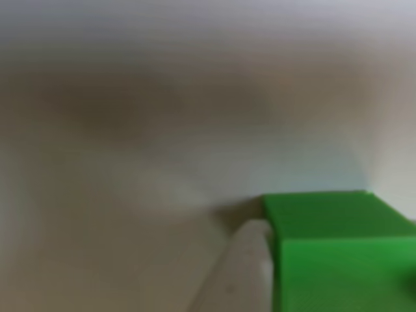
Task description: Pick up green cube and drop it in the blue box
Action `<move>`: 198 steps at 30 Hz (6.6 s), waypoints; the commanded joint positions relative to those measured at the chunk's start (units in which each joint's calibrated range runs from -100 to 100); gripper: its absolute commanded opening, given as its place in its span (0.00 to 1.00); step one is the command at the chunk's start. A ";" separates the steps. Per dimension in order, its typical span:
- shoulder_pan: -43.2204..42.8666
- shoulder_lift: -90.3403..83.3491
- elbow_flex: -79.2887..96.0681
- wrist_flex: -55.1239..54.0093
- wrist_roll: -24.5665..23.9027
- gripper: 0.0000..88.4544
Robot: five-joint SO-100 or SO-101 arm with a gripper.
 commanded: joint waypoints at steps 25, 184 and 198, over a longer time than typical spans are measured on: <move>0.16 -28.33 -2.55 8.00 -6.45 0.04; 81.23 4.78 -17.36 -34.89 -13.28 0.06; 81.31 4.78 -17.27 -34.89 -13.33 0.21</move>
